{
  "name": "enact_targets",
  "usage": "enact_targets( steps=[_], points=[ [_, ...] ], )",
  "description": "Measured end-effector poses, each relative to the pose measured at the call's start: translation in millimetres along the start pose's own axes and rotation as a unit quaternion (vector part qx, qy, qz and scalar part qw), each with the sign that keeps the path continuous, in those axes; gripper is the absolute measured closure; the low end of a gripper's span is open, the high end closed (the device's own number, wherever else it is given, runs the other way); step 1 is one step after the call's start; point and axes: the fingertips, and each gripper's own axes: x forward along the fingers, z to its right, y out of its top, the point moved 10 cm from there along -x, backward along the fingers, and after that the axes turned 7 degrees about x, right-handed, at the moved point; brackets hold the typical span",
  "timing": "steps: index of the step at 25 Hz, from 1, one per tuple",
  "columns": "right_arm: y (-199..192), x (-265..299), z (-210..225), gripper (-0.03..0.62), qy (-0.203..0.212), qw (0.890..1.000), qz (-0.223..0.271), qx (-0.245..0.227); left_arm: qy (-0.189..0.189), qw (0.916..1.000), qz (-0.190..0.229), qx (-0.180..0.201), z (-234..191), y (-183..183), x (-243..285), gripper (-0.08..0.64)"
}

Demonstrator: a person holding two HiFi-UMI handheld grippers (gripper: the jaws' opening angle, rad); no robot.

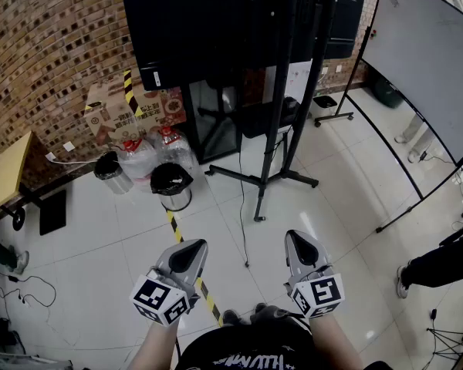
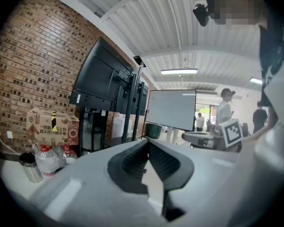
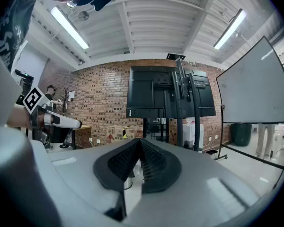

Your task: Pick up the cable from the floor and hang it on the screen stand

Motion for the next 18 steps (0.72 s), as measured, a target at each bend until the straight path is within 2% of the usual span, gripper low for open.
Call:
enact_targets(
  steps=[5, 8, 13, 18],
  points=[
    [-6, 7, 11, 0.584, -0.006, 1.0, -0.005, 0.0, 0.014, 0.9998, -0.013, -0.008, -14, -8, 5, 0.557],
    [-14, 20, 28, 0.584, -0.011, 1.0, -0.012, 0.019, 0.014, 0.9996, -0.023, -0.009, -17, -11, 16, 0.557],
    [-32, 66, 63, 0.584, 0.004, 0.999, -0.03, 0.037, 0.034, 0.9985, -0.041, -0.012, -29, -18, 51, 0.557],
    [-52, 127, 112, 0.584, 0.017, 0.997, -0.045, 0.06, 0.06, 0.9973, -0.041, -0.013, -53, -8, 104, 0.557]
  ],
)
